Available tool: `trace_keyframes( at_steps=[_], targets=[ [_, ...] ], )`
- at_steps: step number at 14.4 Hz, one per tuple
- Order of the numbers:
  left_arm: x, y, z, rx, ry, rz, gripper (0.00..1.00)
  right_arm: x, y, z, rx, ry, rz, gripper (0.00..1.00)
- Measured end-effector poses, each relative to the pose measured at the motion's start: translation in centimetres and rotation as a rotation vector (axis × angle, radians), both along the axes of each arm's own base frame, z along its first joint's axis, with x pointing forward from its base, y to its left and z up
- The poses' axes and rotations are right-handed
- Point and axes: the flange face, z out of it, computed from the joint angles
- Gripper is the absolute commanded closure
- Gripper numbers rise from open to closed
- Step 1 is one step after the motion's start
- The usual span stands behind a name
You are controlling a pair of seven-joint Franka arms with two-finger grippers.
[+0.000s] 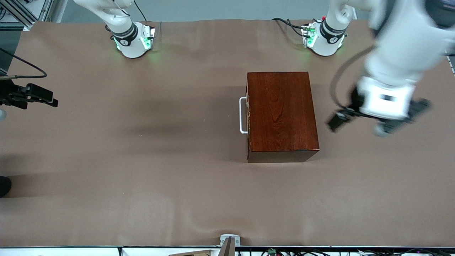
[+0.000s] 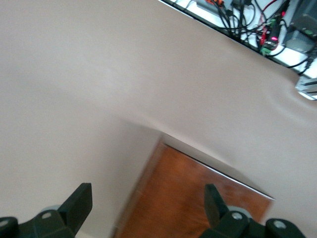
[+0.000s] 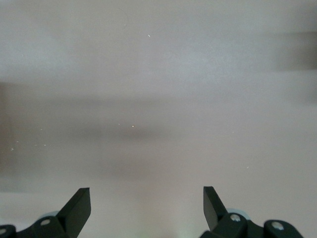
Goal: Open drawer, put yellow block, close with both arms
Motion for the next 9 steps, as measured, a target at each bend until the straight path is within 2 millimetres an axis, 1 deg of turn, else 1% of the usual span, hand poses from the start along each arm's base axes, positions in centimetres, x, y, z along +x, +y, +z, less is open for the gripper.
trace_keyframes(
  at_steps=[2,3,4,5,6,9],
  targets=[
    [1.1,7.1,-0.7,-0.006,0.031,-0.105,0.00,-1.1,0.0,-0.6,-0.011,-0.028,0.003,0.00],
    [1.4,9.8,-1.2,-0.005,0.042,-0.151,0.00,-1.8,0.1,-0.9,-0.015,-0.034,0.005,0.00],
    [1.5,11.8,-1.6,-0.004,0.055,-0.191,0.00,-2.4,0.3,-1.1,-0.019,-0.039,0.012,0.00],
    [1.5,13.1,-2.0,-0.003,0.072,-0.220,0.00,-2.9,0.5,-1.1,-0.026,-0.043,0.030,0.00],
    [1.4,13.8,-2.3,-0.004,0.087,-0.248,0.00,-3.2,0.6,-1.1,-0.038,-0.046,0.058,0.00],
    [0.8,14.3,-3.1,-0.009,0.126,-0.334,0.00,-3.6,0.8,-1.0,-0.056,-0.051,0.102,0.00]
  ],
)
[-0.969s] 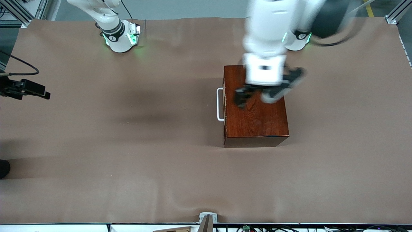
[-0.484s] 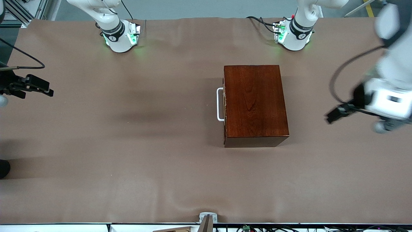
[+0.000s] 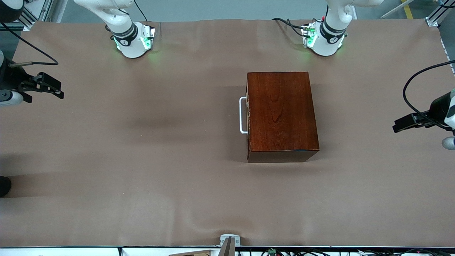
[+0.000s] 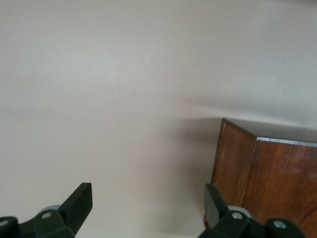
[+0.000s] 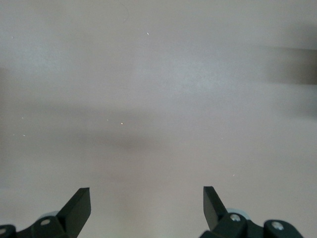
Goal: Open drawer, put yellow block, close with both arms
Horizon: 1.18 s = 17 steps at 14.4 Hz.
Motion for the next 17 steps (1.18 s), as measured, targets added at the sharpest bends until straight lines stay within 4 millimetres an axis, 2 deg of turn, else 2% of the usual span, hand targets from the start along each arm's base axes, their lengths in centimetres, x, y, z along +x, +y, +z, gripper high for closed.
trace_keyframes(
  at_steps=[2,5,9,11,14,17],
  targets=[
    [-1.0,0.4,-0.2,-0.013,0.017,-0.013,0.00,0.1,0.0,0.1,-0.001,-0.007,0.004,0.00],
    [-4.0,0.5,-0.3,-0.069,0.005,-0.032,0.00,0.1,0.3,0.3,-0.001,-0.018,0.012,0.00],
    [-8.9,-2.4,0.9,-0.066,-0.004,-0.079,0.00,0.2,0.6,1.0,-0.001,-0.034,0.018,0.00],
    [-10.5,-3.0,1.6,-0.058,-0.014,-0.086,0.00,0.2,0.6,1.2,-0.001,-0.038,0.018,0.00],
    [-11.4,-2.9,2.6,-0.038,-0.030,-0.082,0.00,0.2,0.6,1.3,-0.001,-0.040,0.019,0.00],
    [-11.9,-4.1,2.8,0.013,-0.014,-0.098,0.00,0.2,0.6,1.3,-0.001,-0.040,0.019,0.00]
  ],
)
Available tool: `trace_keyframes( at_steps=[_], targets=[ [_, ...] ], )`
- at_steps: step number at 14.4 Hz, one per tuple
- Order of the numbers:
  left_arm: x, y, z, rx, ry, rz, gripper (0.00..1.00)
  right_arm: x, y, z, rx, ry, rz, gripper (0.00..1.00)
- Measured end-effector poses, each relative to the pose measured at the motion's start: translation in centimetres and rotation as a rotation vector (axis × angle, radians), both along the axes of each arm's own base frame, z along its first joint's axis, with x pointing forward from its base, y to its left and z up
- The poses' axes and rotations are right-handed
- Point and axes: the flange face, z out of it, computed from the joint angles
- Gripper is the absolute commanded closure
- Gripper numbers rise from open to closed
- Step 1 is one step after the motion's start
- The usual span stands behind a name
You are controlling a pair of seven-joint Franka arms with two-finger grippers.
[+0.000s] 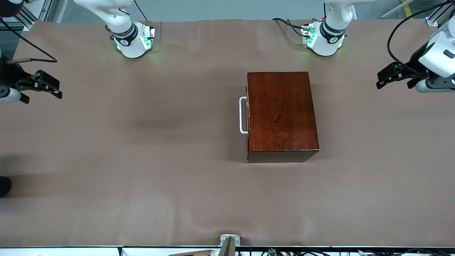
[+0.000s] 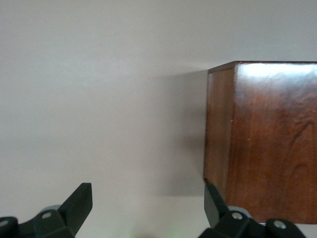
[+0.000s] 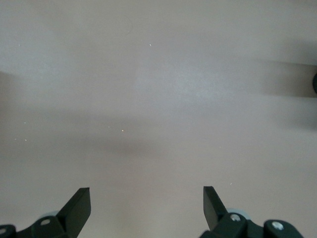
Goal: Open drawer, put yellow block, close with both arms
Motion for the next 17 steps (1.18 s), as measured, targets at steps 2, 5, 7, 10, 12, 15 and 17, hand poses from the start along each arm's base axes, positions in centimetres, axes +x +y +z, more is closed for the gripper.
trace_keyframes(
  at_steps=[2,5,7,10,12,15,17],
  targets=[
    [0.0,-0.5,0.4,0.012,-0.009,-0.010,0.00,0.0,0.0,0.0,0.000,-0.001,0.000,0.00],
    [0.2,-0.5,1.1,0.012,-0.022,-0.010,0.00,0.0,0.0,0.0,0.000,-0.001,0.000,0.00],
    [0.3,-0.5,1.5,0.011,-0.029,-0.010,0.00,0.0,0.0,0.0,0.000,-0.001,0.000,0.00],
    [0.4,-0.5,1.5,0.011,-0.029,-0.010,0.00,0.0,0.0,0.0,0.000,-0.001,-0.001,0.00],
    [0.5,-0.4,1.4,0.015,-0.026,-0.009,0.00,0.0,-0.1,0.0,0.000,-0.002,-0.001,0.00],
    [0.4,0.1,1.4,0.055,-0.016,-0.009,0.00,0.0,-0.1,0.1,0.002,-0.003,-0.001,0.00],
    [0.2,0.1,1.9,0.058,-0.012,-0.008,0.00,0.0,-0.2,0.2,0.007,-0.006,-0.005,0.00]
  ],
)
